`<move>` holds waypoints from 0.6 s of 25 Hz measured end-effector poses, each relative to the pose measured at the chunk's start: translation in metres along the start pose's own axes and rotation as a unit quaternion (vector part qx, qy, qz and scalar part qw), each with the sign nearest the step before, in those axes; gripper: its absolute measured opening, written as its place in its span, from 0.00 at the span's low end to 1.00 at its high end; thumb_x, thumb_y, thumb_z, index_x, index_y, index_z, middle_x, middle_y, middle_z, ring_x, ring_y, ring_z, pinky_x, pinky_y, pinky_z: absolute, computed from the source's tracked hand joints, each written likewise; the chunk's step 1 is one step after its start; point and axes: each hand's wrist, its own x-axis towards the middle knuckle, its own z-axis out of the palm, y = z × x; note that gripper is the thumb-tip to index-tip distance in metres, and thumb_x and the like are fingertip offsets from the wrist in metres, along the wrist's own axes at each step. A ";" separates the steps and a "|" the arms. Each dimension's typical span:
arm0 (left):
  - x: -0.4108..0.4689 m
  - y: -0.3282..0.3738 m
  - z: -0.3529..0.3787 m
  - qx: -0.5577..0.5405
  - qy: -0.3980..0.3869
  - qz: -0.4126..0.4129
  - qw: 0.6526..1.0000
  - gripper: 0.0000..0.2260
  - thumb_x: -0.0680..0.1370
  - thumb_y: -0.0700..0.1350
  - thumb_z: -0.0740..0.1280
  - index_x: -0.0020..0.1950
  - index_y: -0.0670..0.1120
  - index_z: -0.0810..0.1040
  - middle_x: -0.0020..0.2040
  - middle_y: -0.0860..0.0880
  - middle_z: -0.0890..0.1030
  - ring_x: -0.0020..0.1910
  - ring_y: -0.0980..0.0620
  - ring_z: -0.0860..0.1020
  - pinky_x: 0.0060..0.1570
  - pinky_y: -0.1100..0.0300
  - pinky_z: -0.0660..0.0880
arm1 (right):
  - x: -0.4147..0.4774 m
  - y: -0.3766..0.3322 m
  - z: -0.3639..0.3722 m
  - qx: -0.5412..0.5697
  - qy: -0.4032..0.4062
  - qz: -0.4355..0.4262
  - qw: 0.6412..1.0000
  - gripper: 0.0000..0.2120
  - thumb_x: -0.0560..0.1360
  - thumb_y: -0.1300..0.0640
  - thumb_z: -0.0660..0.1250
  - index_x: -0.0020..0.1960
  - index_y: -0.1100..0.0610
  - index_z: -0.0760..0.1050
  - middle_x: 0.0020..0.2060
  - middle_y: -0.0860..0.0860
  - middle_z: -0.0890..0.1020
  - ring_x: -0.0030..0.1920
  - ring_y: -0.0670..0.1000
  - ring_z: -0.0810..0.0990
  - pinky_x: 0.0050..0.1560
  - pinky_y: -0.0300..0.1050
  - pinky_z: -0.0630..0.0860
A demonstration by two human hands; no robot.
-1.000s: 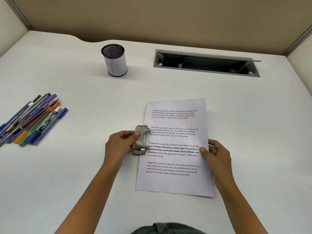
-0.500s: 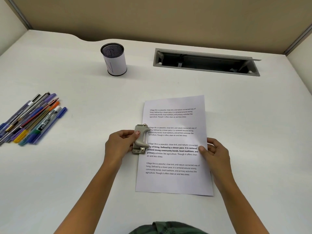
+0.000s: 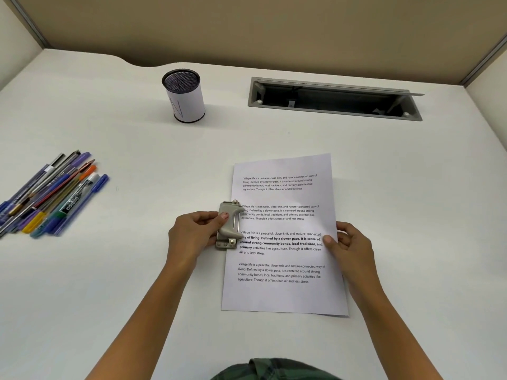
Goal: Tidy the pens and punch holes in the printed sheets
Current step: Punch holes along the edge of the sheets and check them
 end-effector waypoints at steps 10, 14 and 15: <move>-0.004 0.007 -0.003 0.038 0.009 -0.004 0.999 0.14 0.69 0.46 0.77 0.52 0.43 0.83 0.44 0.44 0.85 0.40 0.48 0.85 0.37 0.68 0.80 | 0.002 -0.009 0.001 -0.083 -0.006 -0.022 0.996 0.10 0.76 0.61 0.67 0.56 0.51 0.76 0.47 0.44 0.84 0.49 0.48 0.83 0.52 0.46 0.77; -0.003 0.011 0.001 0.083 0.033 0.007 0.996 0.11 0.70 0.44 0.76 0.49 0.41 0.83 0.43 0.43 0.85 0.37 0.45 0.84 0.42 0.59 0.82 | 0.004 -0.012 -0.002 -0.096 -0.022 -0.013 0.995 0.11 0.75 0.61 0.67 0.57 0.52 0.76 0.48 0.46 0.83 0.50 0.50 0.83 0.55 0.47 0.77; -0.001 0.012 0.002 0.097 0.037 0.004 0.995 0.10 0.70 0.43 0.76 0.47 0.41 0.83 0.43 0.43 0.85 0.37 0.44 0.84 0.45 0.56 0.82 | 0.005 -0.012 -0.003 -0.095 -0.026 -0.009 0.995 0.12 0.75 0.61 0.67 0.57 0.53 0.76 0.49 0.47 0.84 0.50 0.50 0.83 0.55 0.48 0.77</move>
